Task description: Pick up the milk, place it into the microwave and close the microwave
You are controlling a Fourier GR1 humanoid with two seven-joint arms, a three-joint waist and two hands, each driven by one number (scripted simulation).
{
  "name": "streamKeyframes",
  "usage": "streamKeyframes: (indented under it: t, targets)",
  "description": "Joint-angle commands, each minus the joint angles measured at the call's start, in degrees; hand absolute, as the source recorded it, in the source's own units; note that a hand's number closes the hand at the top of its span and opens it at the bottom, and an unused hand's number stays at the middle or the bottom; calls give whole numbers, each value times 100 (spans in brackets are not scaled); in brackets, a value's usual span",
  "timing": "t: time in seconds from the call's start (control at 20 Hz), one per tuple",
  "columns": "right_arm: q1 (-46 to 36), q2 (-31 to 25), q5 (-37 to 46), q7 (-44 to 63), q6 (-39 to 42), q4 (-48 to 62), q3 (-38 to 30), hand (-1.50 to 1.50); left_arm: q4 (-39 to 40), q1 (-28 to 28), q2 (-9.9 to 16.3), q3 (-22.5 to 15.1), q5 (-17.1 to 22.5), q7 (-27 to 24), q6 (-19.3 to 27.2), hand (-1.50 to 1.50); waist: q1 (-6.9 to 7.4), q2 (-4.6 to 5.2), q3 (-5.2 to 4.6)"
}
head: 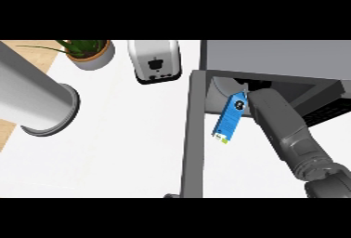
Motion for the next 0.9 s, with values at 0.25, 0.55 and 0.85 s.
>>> streamKeyframes:
  t: [0.25, 0.55, 0.85]
  targets:
    - [202, -412, 16, -25, 36, 231, -79, 150, 136, -259, 35, -99, -25, 99, 55, -150, 113, 94, 16]
    - [337, -559, 183, -14, -150, 363, 47, 150, 160, -209, -63, -211, -177, 30, 8, -150, 185, 107, 17]
    - [274, -416, 424, 46, -169, 454, 274, -150, 370, -509, 65, -194, -242, 99, 118, -150, 205, 123, 17]
